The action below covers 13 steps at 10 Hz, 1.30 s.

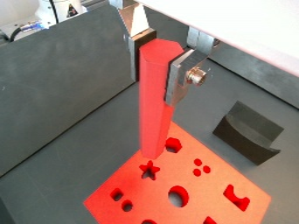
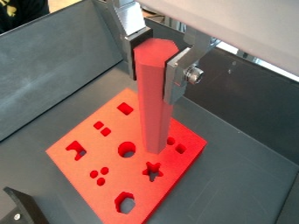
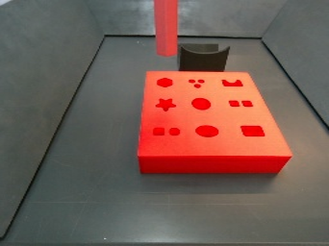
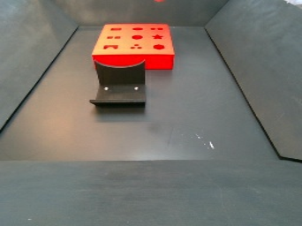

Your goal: Insert the hexagon object.

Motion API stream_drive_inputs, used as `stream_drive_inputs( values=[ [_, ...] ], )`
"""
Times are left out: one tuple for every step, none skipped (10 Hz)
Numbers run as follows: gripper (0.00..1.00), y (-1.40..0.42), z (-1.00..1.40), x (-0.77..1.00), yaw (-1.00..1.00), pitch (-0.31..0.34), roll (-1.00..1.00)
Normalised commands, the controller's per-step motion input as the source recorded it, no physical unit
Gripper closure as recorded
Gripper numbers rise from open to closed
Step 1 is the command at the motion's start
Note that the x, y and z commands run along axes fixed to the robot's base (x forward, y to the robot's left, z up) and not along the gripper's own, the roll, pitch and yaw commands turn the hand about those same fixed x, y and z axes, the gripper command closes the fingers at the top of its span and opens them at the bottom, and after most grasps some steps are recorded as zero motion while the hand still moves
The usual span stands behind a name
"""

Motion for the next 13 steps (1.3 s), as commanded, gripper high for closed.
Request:
stream_drive_inputs(
  values=[
    [1.0,0.0,0.0,0.0,0.0,0.011,0.0],
    [1.0,0.0,-0.02,0.0,0.0,0.0,0.0],
    [1.0,0.07,-0.15,0.03,-0.01,0.009,0.0],
    [1.0,0.63,-0.31,0.31,0.05,-0.01,0.0],
    [1.0,0.89,-0.38,0.23,0.0,-0.037,0.0],
    [1.0,1.0,-0.44,0.11,0.0,-0.063,0.0],
    [1.0,0.99,-0.45,0.01,0.0,-0.074,0.01],
    [1.0,0.94,-0.53,-0.01,0.0,-0.083,0.05],
    [1.0,0.14,-0.73,-0.2,0.03,-0.147,0.17],
    [1.0,0.05,-0.68,-0.08,0.03,-0.129,0.13],
    [1.0,-0.05,-0.61,0.0,0.1,-0.147,0.14],
    [1.0,-0.18,-0.42,0.0,0.07,-0.131,0.08],
    [1.0,-0.01,-0.31,0.03,0.04,-0.089,0.04]
  ],
)
